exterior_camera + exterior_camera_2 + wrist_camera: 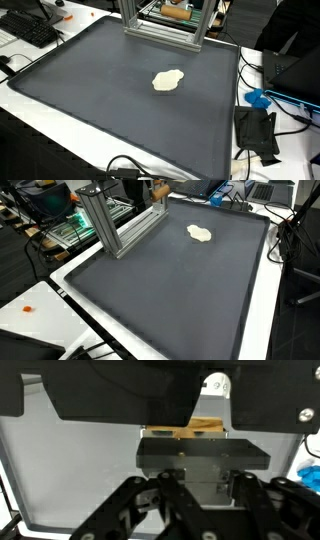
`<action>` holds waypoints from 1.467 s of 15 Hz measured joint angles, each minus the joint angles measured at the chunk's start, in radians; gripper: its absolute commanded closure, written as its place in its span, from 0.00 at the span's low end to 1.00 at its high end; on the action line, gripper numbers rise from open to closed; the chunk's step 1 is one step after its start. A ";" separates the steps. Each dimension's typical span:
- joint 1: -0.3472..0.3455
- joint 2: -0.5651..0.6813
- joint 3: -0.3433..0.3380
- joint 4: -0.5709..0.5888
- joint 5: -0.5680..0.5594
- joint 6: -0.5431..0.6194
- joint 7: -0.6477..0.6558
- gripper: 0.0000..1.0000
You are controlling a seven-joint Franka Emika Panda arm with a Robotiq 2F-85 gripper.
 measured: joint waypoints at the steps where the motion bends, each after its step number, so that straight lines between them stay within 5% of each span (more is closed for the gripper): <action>1: 0.003 -0.017 0.004 -0.008 0.008 -0.008 0.000 0.78; 22: 0.024 -0.123 0.028 -0.119 0.096 -0.049 0.008 0.78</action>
